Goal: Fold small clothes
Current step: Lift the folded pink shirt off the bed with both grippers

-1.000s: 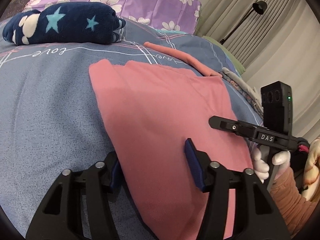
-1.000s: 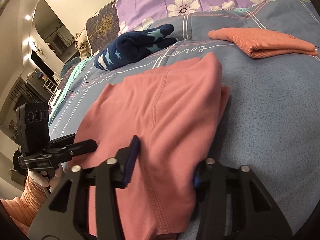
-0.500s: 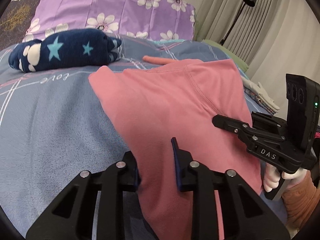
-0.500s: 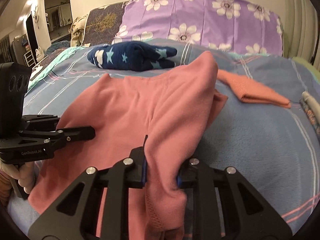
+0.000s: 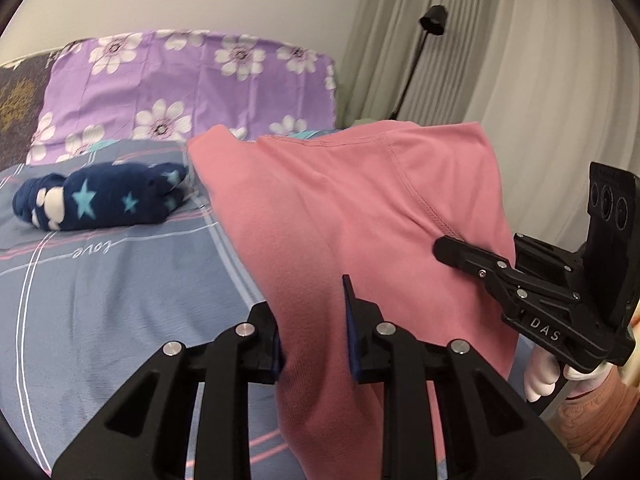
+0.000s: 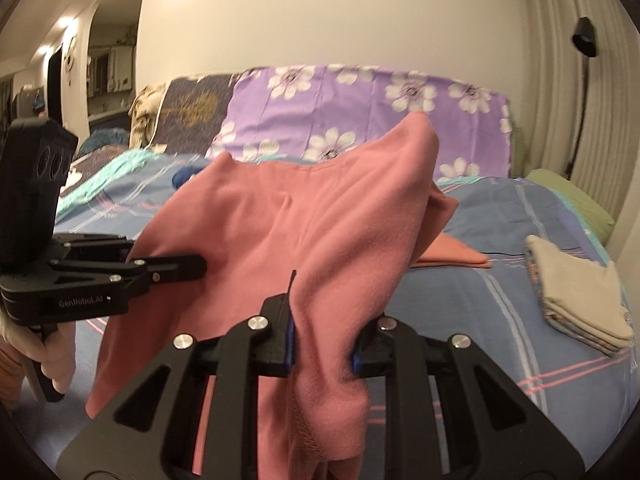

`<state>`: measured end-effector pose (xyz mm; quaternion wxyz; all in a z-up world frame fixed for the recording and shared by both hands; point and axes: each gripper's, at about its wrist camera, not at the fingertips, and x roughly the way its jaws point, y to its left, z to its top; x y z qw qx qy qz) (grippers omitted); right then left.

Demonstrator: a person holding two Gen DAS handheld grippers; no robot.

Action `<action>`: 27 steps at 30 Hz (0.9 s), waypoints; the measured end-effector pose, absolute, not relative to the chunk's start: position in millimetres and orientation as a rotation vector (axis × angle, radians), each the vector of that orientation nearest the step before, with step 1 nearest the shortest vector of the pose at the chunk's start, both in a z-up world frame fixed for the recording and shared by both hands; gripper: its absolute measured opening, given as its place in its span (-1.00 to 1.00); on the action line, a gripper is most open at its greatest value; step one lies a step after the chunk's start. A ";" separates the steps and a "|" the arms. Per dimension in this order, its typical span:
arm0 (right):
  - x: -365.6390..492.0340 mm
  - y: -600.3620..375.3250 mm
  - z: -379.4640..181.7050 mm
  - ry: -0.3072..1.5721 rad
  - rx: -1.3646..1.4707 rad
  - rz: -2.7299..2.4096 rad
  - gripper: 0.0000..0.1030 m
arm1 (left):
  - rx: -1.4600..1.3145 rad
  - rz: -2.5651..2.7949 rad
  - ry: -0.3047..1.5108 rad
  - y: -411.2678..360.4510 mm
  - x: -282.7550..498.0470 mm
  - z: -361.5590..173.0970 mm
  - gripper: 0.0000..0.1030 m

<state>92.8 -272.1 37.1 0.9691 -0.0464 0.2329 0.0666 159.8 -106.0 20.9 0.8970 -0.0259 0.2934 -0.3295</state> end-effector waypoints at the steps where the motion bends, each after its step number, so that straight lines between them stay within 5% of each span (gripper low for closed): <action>1: 85.7 -277.3 42.9 0.457 -0.095 0.123 -0.62 | -0.047 -0.692 0.596 -111.2 156.0 26.8 -0.53; 14: 31.2 -360.4 77.9 0.384 -0.046 -0.060 -0.62 | 0.072 -0.840 0.505 -210.4 125.8 66.4 -0.54; 27: 64.7 -472.4 90.8 0.407 0.008 -0.257 -0.62 | 0.198 -0.958 0.470 -336.5 164.7 82.8 -0.54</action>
